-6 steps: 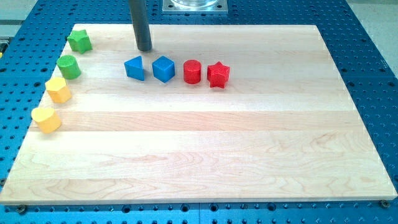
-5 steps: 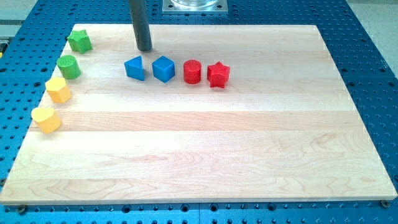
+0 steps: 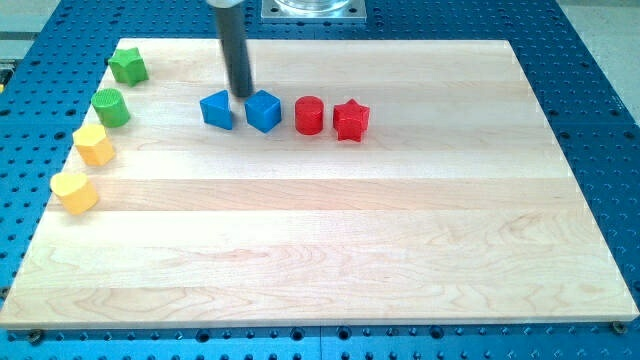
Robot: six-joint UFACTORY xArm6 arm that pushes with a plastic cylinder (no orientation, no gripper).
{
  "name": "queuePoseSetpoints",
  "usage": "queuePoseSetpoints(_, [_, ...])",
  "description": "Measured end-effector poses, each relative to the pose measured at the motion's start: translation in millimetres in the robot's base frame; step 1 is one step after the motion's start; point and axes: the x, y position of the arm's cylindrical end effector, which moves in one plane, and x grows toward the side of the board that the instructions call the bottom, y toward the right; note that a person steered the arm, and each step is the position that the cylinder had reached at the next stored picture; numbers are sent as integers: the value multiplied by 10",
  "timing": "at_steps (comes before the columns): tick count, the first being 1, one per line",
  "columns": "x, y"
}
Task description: Place the red blocks at the bottom right side of the blue blocks
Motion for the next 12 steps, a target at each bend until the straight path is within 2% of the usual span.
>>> queuePoseSetpoints(1, [111,927])
queuePoseSetpoints(2, [463,1166])
queuePoseSetpoints(3, [766,1164])
queuePoseSetpoints(4, [931,1617])
queuePoseSetpoints(5, [649,1720])
queuePoseSetpoints(8, [413,1083])
queuePoseSetpoints(9, [775,862])
queuePoseSetpoints(10, [401,862])
queuePoseSetpoints(12, [590,495])
